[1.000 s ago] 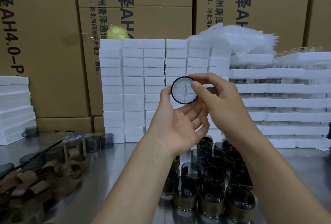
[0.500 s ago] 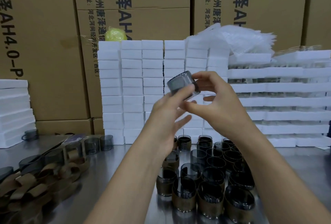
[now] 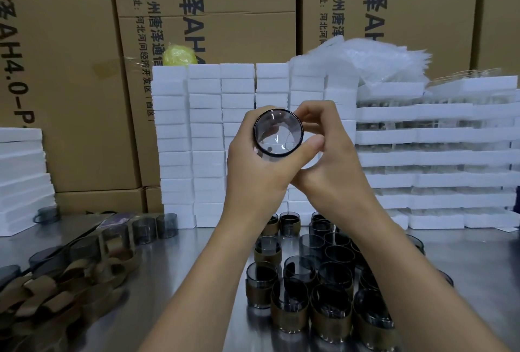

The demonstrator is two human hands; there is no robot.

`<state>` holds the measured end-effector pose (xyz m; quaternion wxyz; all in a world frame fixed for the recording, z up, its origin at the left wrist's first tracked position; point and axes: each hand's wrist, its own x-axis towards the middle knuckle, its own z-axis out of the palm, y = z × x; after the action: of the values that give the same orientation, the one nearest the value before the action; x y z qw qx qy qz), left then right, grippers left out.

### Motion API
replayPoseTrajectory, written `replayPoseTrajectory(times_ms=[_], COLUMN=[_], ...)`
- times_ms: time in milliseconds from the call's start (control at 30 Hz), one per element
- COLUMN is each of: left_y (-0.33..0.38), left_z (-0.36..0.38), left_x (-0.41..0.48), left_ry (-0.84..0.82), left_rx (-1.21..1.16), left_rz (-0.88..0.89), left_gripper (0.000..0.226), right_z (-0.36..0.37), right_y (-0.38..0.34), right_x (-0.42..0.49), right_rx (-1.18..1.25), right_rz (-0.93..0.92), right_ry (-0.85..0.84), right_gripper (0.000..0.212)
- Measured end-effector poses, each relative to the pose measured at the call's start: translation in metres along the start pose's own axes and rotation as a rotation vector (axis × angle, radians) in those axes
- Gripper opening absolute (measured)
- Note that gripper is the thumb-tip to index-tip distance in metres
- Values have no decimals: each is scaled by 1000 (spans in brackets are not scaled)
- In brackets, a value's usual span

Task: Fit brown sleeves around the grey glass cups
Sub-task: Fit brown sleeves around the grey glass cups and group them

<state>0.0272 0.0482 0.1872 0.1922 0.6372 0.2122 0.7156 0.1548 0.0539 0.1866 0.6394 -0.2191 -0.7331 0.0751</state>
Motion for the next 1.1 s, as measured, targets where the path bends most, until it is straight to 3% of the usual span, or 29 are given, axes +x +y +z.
replayPoseTrajectory(times_ms=[100, 200, 333, 467, 600, 800, 1000, 1100], left_y=[3, 7, 8, 7, 7, 10, 12, 10], left_z=[0, 0, 2, 2, -2, -18, -50, -61], left_x=[-1, 1, 0, 0, 1, 8, 18, 19], left_ry=[4, 21, 96, 75, 15, -36, -220, -324], left_rx=[-55, -74, -128, -131, -67, -122, -53, 6], left_rz=[39, 46, -37, -26, -9, -118, -203, -183], left_gripper=[37, 11, 38, 16, 31, 23, 60, 73], right_z=[2, 3, 2, 4, 1, -8, -3, 4], right_y=[-2, -5, -5, -7, -7, -5, -6, -8], right_x=[0, 0, 1, 0, 0, 2, 2, 0], right_rx=[-6, -39, -78, -84, -85, -276, -277, -152], right_rz=[-38, -48, -35, -50, -65, -122, -77, 4], right_ry=[29, 49, 30, 17, 0, -3, 114, 187], right_gripper=[58, 62, 69, 67, 62, 71, 66, 53])
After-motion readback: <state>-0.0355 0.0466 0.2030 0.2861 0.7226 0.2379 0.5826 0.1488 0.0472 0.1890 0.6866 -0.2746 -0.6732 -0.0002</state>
